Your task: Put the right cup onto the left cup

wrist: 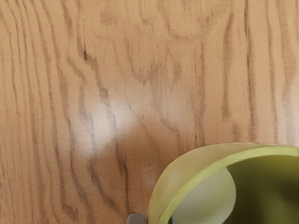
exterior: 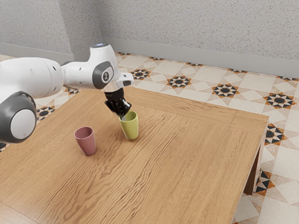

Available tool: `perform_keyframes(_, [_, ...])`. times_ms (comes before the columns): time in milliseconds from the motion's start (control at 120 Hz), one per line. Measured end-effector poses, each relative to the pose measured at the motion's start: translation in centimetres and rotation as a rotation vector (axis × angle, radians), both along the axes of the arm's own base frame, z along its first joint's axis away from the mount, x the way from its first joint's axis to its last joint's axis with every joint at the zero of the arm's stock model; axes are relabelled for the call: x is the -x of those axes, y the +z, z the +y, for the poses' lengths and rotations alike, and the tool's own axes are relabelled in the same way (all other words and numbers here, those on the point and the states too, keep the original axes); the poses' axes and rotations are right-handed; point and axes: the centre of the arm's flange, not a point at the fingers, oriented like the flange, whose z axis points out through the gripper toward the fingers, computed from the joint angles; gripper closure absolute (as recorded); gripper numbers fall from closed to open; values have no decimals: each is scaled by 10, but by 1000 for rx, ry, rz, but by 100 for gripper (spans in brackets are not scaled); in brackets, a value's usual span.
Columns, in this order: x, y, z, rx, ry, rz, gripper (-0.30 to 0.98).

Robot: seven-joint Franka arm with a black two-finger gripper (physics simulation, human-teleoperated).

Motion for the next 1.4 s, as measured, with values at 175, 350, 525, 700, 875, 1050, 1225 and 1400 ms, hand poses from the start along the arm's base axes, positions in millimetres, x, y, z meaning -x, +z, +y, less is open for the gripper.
perform_keyframes(175, [20,54,-1,7,2,-42,78])
perform_keyframes(350, [51,110,0,12,1,-72,78])
perform_keyframes(525, [87,142,16,11,15,-53,79])
perform_keyframes(700, [126,157,48,6,53,-39,79])
perform_keyframes(875, [147,160,74,-3,79,-34,79])
perform_keyframes(1050, [156,149,106,-29,110,-20,79])
perform_keyframes(1225, [147,124,108,-40,98,-4,79])
perform_keyframes(1400, [146,118,107,-44,89,-10,79])
